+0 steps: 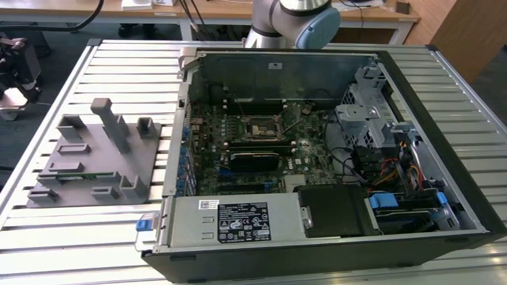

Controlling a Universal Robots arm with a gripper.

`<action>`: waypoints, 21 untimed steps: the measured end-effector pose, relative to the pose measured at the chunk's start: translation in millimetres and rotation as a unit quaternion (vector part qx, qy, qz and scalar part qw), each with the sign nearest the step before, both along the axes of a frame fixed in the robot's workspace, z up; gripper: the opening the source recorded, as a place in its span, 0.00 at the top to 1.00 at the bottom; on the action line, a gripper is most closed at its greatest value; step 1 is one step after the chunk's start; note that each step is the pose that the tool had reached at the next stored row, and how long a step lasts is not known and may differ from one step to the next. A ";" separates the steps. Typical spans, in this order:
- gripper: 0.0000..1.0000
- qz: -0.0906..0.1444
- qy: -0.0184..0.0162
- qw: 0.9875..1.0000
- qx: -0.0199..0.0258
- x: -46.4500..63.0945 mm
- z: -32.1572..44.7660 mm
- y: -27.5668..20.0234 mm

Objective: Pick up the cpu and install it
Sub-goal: 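Pick up the cpu and move it towards the insertion slot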

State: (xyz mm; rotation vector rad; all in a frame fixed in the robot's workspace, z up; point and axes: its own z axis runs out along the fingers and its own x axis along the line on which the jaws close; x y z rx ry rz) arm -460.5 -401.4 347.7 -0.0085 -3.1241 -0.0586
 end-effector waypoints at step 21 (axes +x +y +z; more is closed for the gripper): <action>0.46 0.000 0.000 1.000 0.000 0.0 60.0 1.3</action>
